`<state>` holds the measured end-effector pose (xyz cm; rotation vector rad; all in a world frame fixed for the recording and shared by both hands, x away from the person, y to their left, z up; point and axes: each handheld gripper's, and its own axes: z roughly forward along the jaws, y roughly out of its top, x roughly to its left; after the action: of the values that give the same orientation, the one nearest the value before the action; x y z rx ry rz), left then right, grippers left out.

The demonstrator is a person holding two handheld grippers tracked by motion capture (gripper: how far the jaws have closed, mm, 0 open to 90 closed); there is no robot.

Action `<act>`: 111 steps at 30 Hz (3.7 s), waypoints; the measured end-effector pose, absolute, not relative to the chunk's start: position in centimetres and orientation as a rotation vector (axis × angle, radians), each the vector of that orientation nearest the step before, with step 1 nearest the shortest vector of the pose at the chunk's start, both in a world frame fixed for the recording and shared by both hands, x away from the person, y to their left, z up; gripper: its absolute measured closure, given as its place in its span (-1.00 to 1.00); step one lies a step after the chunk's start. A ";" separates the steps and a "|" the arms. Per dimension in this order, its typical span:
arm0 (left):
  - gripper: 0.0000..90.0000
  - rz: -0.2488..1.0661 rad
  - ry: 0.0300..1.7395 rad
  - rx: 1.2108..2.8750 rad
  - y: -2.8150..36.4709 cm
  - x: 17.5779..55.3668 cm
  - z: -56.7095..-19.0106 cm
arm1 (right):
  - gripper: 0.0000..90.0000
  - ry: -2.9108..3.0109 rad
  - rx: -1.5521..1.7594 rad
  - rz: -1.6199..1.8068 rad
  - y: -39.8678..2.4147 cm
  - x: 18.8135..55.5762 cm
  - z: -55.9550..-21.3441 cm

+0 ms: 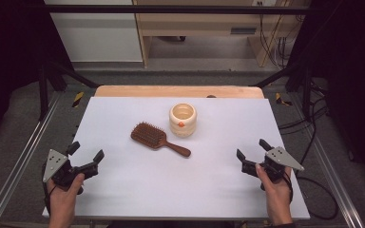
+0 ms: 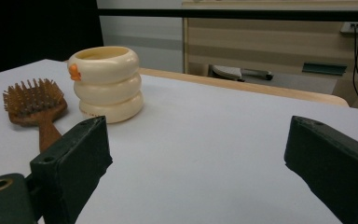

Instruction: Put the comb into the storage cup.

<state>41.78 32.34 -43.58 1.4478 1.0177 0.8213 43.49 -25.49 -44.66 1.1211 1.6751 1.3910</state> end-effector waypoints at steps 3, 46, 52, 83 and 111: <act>-0.70 0.813 1.023 1.470 32.2 41.8 -43.6 | -0.84 1.690 1.128 1.379 -25.4 43.7 -44.9; 1.00 0.610 1.129 1.757 27.8 53.4 -42.7 | -0.85 1.741 1.114 1.337 -24.5 43.9 -45.4; 1.00 0.597 1.144 1.762 26.9 54.1 -43.0 | -0.85 1.747 1.119 1.336 -24.4 43.9 -45.5; 1.00 0.596 1.170 1.842 24.7 58.1 -44.8 | -0.85 1.779 1.115 1.338 -23.9 44.0 -45.7; 1.00 0.598 1.148 1.963 22.8 59.5 -46.4 | -0.85 1.802 1.106 1.341 -23.6 43.9 -45.9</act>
<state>59.49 22.78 -46.43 1.9627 1.1483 0.5977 43.91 -23.60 -45.91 1.1060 1.8018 1.3406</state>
